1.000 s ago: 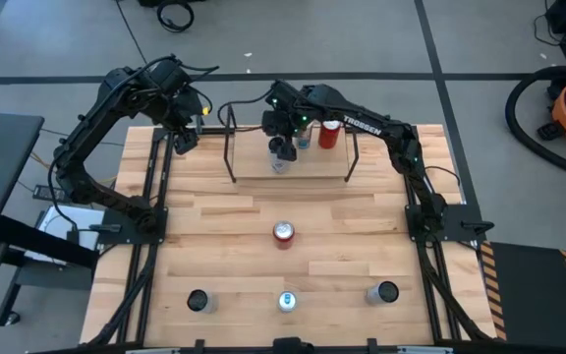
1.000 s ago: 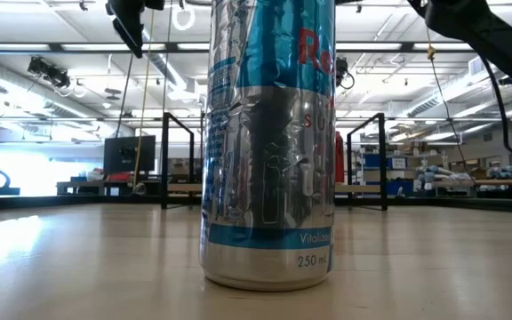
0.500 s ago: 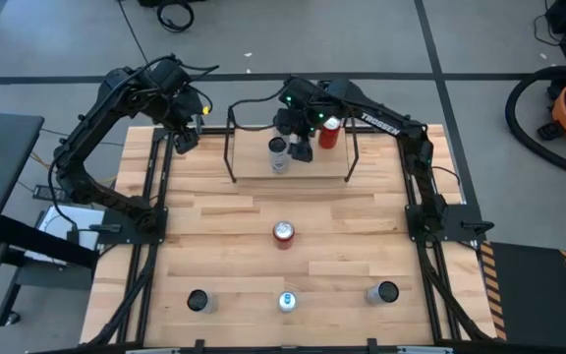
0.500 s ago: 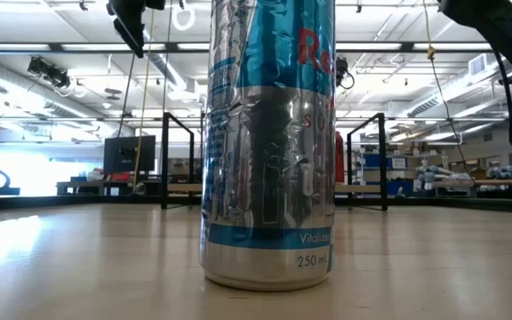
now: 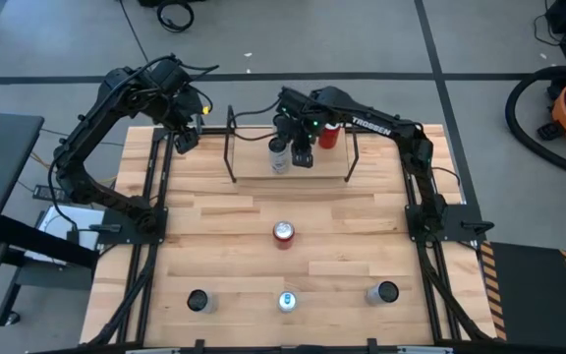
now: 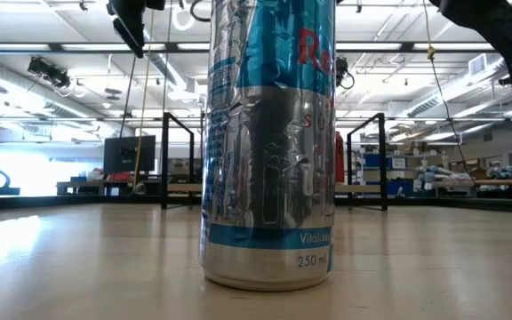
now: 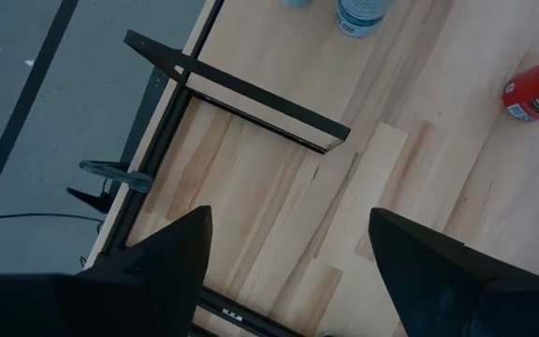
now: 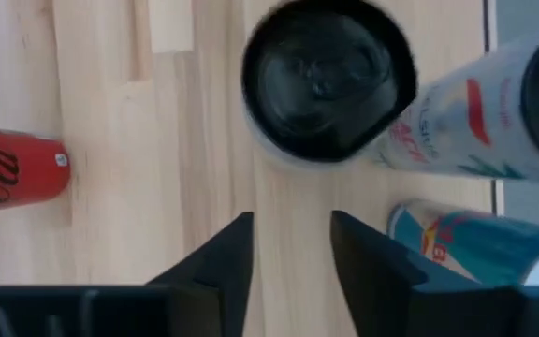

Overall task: Place canned beverage on shelf
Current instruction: Put the top white and blue soda can on the shelf

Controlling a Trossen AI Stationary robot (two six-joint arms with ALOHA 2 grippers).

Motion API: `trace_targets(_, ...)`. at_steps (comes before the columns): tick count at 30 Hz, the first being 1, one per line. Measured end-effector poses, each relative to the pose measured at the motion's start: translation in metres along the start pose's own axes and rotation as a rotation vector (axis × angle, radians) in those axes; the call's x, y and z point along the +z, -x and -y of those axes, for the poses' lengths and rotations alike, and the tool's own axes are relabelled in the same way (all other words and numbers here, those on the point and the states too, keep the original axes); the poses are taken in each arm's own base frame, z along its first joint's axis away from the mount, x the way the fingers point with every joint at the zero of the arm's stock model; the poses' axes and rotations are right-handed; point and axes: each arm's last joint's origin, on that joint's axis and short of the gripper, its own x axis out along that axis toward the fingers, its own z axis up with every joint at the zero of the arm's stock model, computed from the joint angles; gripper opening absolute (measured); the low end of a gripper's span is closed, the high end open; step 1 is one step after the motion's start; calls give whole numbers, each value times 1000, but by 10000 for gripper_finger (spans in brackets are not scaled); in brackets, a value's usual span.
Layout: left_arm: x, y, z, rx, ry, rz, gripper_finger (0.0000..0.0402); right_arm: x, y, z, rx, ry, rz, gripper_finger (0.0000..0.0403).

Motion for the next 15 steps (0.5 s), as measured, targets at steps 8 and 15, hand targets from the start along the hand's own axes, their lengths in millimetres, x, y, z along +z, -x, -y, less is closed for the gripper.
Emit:
trace_targets(8, 1, 0, 0, 2, 0, 6, 291, 0, -10, 3, -5, -1, 14, 85)
trace_targets(15, 1, 0, 0, 3, 0, 7, 291, 2, -19, 5, -13, -11, 43, 58)
